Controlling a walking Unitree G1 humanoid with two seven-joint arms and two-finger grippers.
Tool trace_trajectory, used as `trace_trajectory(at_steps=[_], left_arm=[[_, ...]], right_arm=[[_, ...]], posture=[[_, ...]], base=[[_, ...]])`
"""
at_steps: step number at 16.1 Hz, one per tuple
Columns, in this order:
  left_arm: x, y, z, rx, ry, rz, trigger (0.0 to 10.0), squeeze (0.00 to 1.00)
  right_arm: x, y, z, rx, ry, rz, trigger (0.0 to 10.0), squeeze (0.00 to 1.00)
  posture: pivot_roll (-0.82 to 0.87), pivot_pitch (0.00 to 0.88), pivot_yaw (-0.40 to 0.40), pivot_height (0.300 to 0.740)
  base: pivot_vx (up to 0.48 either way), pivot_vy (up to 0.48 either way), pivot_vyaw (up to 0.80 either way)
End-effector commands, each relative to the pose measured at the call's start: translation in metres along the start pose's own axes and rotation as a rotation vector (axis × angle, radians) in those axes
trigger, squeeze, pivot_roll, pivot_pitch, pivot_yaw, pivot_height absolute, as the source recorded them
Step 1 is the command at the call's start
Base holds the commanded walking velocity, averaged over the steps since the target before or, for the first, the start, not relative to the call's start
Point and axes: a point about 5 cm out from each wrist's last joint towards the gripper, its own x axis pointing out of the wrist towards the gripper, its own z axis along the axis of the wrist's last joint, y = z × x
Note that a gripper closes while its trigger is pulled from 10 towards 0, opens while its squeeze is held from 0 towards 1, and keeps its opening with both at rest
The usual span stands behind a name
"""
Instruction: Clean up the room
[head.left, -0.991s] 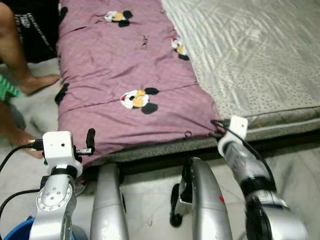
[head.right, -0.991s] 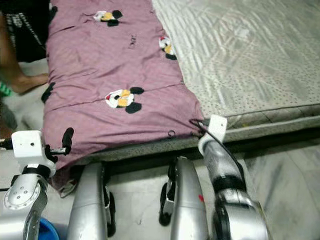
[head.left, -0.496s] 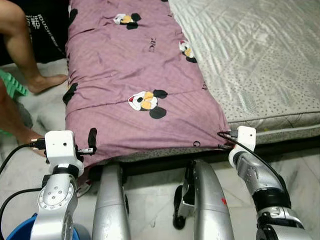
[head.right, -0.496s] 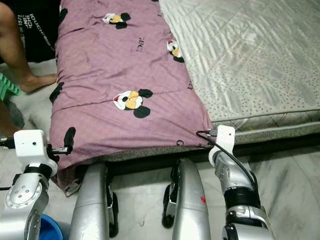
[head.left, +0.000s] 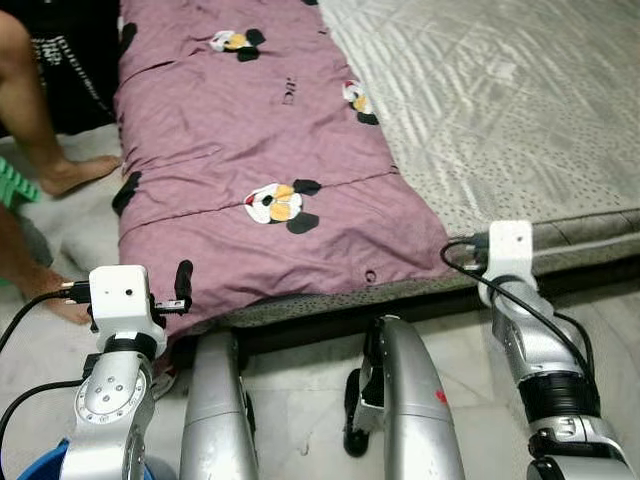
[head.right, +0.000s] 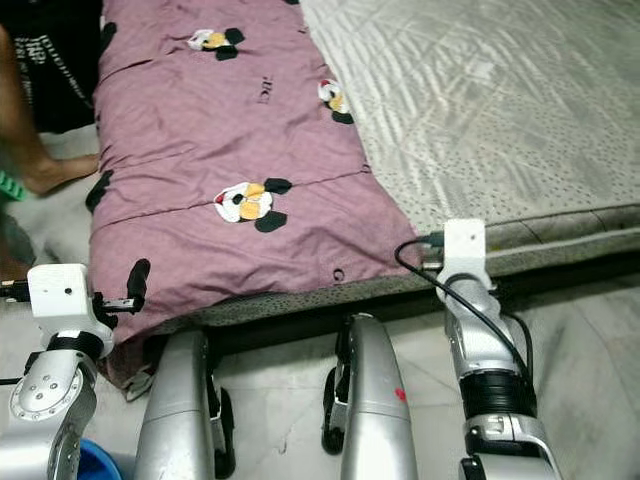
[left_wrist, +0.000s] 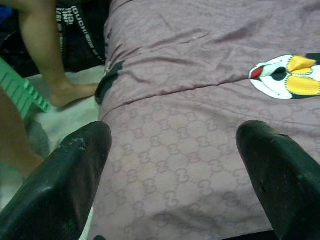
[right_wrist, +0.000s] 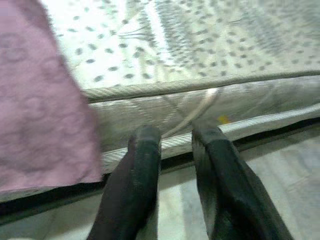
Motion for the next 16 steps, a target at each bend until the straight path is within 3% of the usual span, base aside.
trace_trajectory(at_steps=[1,2,3,7,8,10,12,13,15,16], left_arm=[[-0.002,0.002,-0.003,0.005,0.019,0.001,10.0,0.0],[-0.002,0.002,-0.002,0.005,0.017,0.002,10.0,0.0],[-0.001,0.002,0.001,0.002,0.008,0.004,10.0,0.0],[-0.005,-0.001,0.008,-0.025,-0.018,0.006,10.0,0.0],[-0.011,0.0,0.009,-0.027,-0.017,0.013,10.0,0.0],[-0.018,0.002,0.008,-0.026,-0.011,0.029,10.0,0.0],[-0.03,0.002,0.007,-0.024,0.001,0.041,10.0,0.0],[-0.032,0.002,0.007,-0.023,0.002,0.043,10.0,0.0],[-0.043,0.003,0.007,-0.02,0.02,0.055,10.0,0.0],[-0.044,0.003,0.008,-0.019,0.022,0.055,10.0,0.0]], right_arm=[[-0.001,-0.007,0.004,-0.012,-0.033,-0.039,10.0,1.0],[0.001,-0.004,0.014,0.051,-0.082,-0.026,10.0,1.0],[0.001,0.009,0.032,0.131,-0.169,0.047,10.0,1.0],[0.003,0.066,0.058,0.279,-0.238,0.31,10.0,1.0],[0.002,0.088,0.064,0.282,-0.245,0.398,10.0,1.0],[0.0,0.111,0.069,0.302,-0.245,0.474,10.0,1.0],[-0.006,0.146,0.077,0.301,-0.229,0.546,10.0,1.0],[-0.008,0.152,0.078,0.296,-0.224,0.555,10.0,1.0],[-0.028,0.199,0.083,0.311,-0.184,0.665,10.0,1.0],[-0.033,0.211,0.075,0.307,-0.139,0.694,10.0,1.0]], posture=[[0.09,0.202,-0.029,0.556],[0.09,0.201,-0.028,0.556],[0.09,0.201,-0.028,0.556],[0.12,0.218,-0.033,0.556],[0.14,0.24,-0.041,0.556],[0.15,0.253,-0.048,0.556],[0.2,0.281,-0.065,0.556],[0.2,0.281,-0.065,0.556],[0.24,0.303,-0.069,0.556],[0.24,0.303,-0.068,0.556]], base=[[0.0,0.0,0.0],[0.0,0.0,0.0],[0.0,0.0,0.0],[0.0,0.0,0.0],[0.0,0.0,0.0],[0.0,0.0,0.0],[0.0,0.0,0.0],[0.0,0.0,0.0],[0.0,0.0,0.0],[0.0,0.0,0.0]])
